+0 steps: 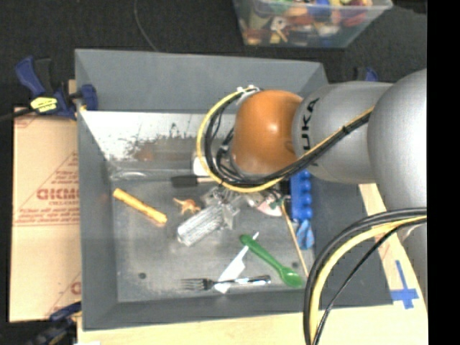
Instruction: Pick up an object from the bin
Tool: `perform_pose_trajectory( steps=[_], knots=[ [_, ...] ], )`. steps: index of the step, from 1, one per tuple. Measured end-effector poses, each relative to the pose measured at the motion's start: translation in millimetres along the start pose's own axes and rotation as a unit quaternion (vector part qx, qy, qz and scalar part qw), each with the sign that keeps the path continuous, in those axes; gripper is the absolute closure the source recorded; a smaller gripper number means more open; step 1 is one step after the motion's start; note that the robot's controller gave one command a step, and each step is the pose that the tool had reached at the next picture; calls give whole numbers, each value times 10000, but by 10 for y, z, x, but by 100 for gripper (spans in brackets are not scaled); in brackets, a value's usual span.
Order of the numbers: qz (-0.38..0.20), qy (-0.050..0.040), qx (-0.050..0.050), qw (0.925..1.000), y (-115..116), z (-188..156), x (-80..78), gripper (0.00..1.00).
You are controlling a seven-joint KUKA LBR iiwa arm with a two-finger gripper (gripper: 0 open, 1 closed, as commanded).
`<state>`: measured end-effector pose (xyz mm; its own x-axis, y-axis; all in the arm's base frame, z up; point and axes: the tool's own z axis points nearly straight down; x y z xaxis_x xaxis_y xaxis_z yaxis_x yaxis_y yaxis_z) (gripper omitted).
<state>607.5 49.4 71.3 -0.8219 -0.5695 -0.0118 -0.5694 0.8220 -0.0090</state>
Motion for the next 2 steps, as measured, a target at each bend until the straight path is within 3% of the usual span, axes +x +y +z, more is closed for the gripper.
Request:
perform_pose_trajectory(
  steps=[2],
  knots=[
    [-69, -7, 2, 10000, -5, -34, 9, 100]
  ],
)
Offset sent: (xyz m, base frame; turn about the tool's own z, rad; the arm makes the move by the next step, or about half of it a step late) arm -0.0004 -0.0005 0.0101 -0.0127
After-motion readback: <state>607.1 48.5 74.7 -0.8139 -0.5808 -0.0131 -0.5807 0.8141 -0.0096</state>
